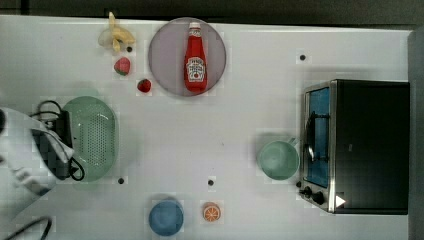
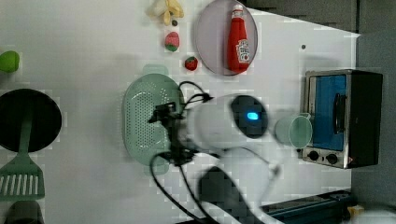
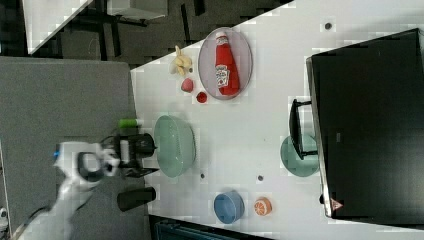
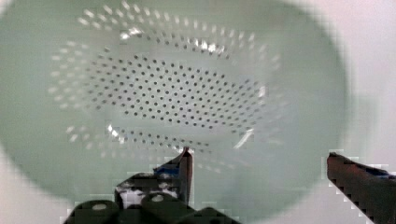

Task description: Drag strainer right to left.

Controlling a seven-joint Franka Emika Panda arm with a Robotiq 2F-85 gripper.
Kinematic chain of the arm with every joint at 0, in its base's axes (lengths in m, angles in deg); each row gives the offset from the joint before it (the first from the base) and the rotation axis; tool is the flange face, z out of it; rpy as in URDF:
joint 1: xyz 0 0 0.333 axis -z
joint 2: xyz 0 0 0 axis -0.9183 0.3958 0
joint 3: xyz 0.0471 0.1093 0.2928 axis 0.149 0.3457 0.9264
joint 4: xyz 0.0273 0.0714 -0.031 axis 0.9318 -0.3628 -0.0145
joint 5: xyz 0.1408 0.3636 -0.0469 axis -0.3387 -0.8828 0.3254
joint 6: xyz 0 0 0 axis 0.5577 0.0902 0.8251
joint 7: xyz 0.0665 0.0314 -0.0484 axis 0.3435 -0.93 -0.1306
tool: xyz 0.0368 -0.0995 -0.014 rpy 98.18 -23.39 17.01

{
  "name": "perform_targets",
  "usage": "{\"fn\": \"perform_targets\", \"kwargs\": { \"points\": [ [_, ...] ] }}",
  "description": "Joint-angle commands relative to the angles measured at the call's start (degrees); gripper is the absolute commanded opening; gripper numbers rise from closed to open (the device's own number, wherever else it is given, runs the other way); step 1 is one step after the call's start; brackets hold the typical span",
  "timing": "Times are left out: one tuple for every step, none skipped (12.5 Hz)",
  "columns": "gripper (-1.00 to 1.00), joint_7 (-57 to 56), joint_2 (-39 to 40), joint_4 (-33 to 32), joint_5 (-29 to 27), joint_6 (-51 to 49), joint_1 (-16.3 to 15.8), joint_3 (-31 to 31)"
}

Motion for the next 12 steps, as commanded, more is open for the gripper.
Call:
{"fn": "perform_targets", "kwargs": {
  "points": [
    [1.00, -20.77, -13.16, 1.52, 0.24, -9.27, 4.03, -4.84],
    [1.00, -25.96, -16.93, 1.51, 0.25, -12.62, 4.63, -6.88],
    [1.00, -30.86, -20.49, 1.50, 0.26, -15.88, 5.22, -9.43],
    [1.00, -36.45, -23.76, 1.49, 0.33, -18.67, 5.76, -12.39],
    [1.00, -41.25, -26.63, 1.50, 0.50, -21.17, 6.29, -15.52],
    [1.00, -45.36, -29.06, 1.48, 0.66, -23.22, 6.63, -18.66],
    [1.00, -49.30, -30.98, 1.47, 0.83, -25.24, 6.81, -21.70],
    [1.00, -52.95, -32.30, 1.47, 1.81, -27.17, 6.87, -24.55],
    [1.00, -56.43, -33.16, 1.47, 3.33, -28.36, 6.90, -27.23],
    [1.00, -59.43, -33.63, 1.45, 4.86, -29.39, 6.94, -29.72],
    [1.00, -62.10, -33.86, 1.44, 6.33, -29.71, 6.98, -31.96],
    [1.00, -64.52, -33.94, 1.38, 7.02, -29.92, 6.99, -33.85]
  ]
}}
